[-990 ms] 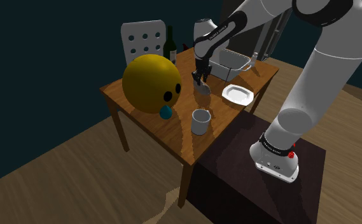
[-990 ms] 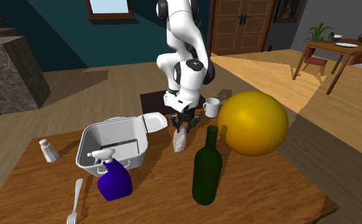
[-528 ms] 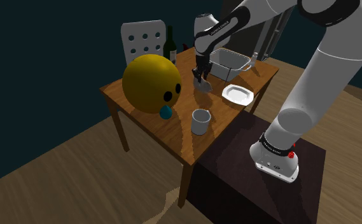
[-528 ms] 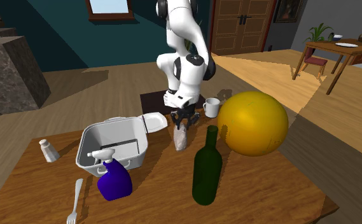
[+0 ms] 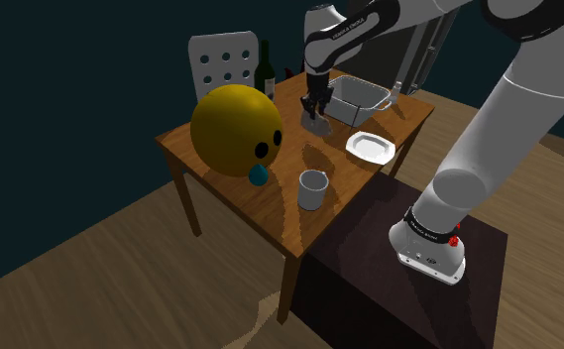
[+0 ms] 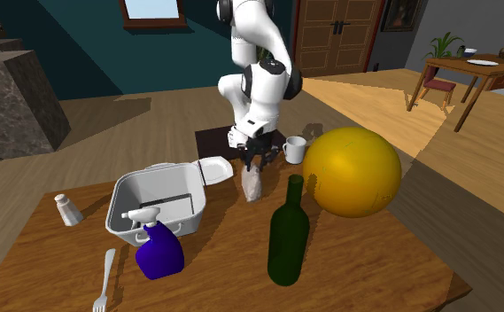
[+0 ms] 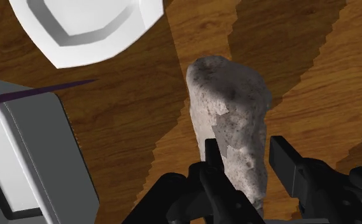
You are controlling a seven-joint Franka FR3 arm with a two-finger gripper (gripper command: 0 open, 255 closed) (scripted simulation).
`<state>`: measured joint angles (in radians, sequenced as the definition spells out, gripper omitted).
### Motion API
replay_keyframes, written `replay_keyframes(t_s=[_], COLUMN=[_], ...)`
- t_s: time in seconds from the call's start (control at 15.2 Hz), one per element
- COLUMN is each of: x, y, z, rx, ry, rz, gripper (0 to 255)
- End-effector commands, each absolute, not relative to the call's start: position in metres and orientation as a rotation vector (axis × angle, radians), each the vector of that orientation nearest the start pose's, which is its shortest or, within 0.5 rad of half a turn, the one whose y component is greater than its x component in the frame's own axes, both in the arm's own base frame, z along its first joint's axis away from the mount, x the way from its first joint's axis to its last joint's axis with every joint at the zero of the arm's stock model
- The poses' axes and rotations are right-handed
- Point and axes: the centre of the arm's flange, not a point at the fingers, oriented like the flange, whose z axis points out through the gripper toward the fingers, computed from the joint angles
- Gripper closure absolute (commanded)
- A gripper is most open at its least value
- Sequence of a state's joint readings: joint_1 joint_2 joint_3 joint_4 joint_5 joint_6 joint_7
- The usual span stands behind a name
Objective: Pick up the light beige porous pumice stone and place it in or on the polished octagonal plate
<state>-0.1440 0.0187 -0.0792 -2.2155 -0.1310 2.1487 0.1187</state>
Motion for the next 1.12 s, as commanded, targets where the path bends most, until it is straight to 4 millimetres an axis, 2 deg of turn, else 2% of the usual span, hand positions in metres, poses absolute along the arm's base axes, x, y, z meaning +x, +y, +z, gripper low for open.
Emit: replay_keyframes(t_s=[0.0, 0.2, 0.86, 0.92, 0.99, 1.06], x=[0.506, 0.506, 0.389, 0.403, 0.403, 0.398], y=[-0.121, -0.121, -0.179, -0.173, -0.173, -0.172], z=[0.373, 0.389, 0.408, 0.406, 0.406, 0.397], rx=[-3.213, -3.213, -3.213, -3.213, -3.213, -3.192], ry=[0.430, 0.430, 0.430, 0.432, 0.432, 0.371], rz=[0.147, 0.147, 0.147, 0.147, 0.147, 0.173], gripper=[255, 255, 255, 255, 0, 0])
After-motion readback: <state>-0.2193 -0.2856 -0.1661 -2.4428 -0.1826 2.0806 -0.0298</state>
